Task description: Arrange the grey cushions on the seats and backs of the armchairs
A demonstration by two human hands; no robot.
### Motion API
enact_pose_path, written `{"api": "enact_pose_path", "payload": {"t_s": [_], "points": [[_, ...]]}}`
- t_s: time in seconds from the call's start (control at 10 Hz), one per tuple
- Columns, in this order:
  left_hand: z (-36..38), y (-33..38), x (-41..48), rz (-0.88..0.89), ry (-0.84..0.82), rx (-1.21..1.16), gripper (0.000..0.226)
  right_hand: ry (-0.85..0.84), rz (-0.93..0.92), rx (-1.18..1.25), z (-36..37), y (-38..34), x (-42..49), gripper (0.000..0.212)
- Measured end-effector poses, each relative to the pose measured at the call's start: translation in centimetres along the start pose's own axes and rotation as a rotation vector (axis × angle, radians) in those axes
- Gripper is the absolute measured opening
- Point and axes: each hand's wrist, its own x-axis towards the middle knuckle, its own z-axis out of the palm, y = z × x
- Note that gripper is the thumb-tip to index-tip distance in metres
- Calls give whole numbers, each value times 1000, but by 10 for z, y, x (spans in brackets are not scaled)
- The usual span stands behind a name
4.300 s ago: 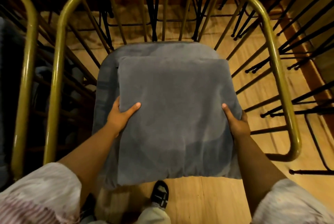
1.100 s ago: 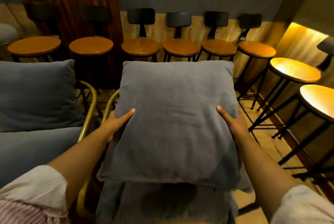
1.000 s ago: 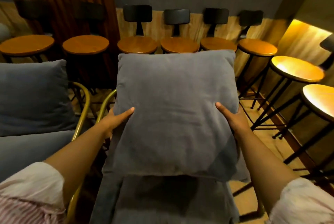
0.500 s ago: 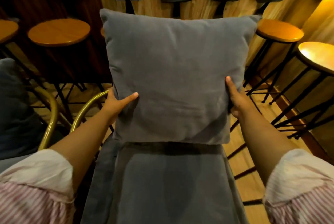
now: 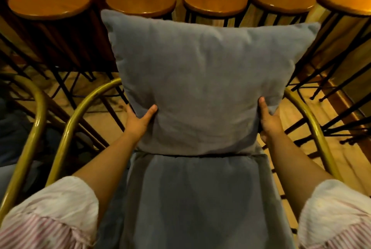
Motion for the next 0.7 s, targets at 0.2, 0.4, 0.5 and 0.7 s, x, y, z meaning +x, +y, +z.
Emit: {"api": "enact_pose_path", "payload": {"t_s": [0.2,0.4,0.5,0.7], "points": [[4,-15,7,-56,-12,47,81,79,157,-147,-7,4,9,124],[-11,-22,15,-122,-141,153,95,90,263,-253,-4,16,-3,96],[-13,-14,2,-113,-142,138,91,79,234,-266,2,9,-22,96],[-31,28,-57,-111,-291,305,59,-80,154,-455,4,10,-71,91]]}}
